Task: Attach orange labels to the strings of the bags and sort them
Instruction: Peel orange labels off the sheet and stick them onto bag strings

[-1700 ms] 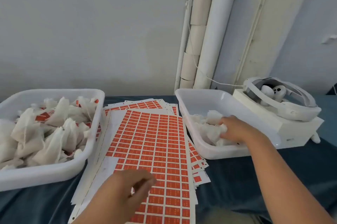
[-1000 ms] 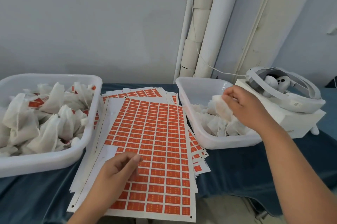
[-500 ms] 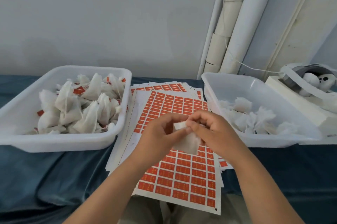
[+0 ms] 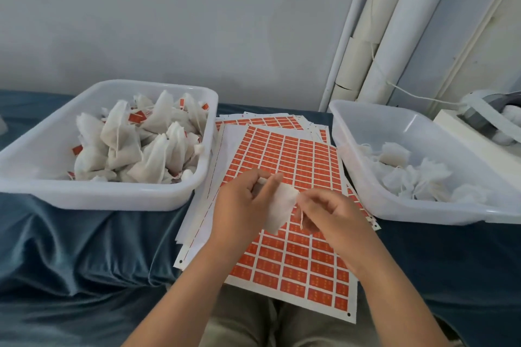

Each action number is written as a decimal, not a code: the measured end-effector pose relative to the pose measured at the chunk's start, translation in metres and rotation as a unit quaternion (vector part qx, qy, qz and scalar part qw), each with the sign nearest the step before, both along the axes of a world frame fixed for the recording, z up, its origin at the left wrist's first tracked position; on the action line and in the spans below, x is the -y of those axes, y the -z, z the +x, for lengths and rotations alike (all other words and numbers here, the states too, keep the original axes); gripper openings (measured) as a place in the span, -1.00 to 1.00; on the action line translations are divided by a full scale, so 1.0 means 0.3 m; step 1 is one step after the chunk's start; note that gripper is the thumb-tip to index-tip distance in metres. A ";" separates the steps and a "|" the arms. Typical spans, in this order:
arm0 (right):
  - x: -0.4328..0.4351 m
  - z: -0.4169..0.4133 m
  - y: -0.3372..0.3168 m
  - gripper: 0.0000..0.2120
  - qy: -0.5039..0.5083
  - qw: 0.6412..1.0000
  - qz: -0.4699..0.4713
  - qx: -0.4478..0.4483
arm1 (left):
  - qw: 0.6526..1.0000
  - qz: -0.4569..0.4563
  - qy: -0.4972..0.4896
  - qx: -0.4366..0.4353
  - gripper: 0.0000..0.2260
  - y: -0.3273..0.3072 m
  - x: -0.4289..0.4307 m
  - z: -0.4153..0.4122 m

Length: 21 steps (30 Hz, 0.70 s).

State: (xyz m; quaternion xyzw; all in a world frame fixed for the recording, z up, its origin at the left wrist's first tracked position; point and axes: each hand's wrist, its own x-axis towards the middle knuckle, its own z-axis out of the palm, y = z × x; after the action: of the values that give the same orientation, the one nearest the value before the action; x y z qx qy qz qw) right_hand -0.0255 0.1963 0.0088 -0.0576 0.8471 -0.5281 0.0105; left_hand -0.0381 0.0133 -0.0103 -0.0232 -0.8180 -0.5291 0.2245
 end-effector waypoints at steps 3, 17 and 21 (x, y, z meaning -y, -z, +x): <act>0.019 -0.006 0.012 -0.92 -0.012 1.000 -0.003 -0.002 | 1.000 0.000 -0.006 -0.002 -0.71 0.033 0.010 -0.003; -0.006 -0.020 0.050 -0.84 -0.024 0.990 0.125 -0.064 | 0.956 -0.027 0.254 0.144 -0.80 0.005 0.081 -0.042; -0.065 -0.037 0.037 -0.69 -0.026 0.995 0.087 0.045 | 0.960 -0.020 0.220 0.171 -0.86 0.010 0.068 -0.034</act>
State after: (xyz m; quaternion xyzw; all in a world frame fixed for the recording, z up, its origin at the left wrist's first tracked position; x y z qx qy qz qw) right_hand -0.0365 0.2158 -0.0024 -0.0545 0.8868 -0.4541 0.0667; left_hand -0.0484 -0.0072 -0.0134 -0.1167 -0.8294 -0.5448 -0.0411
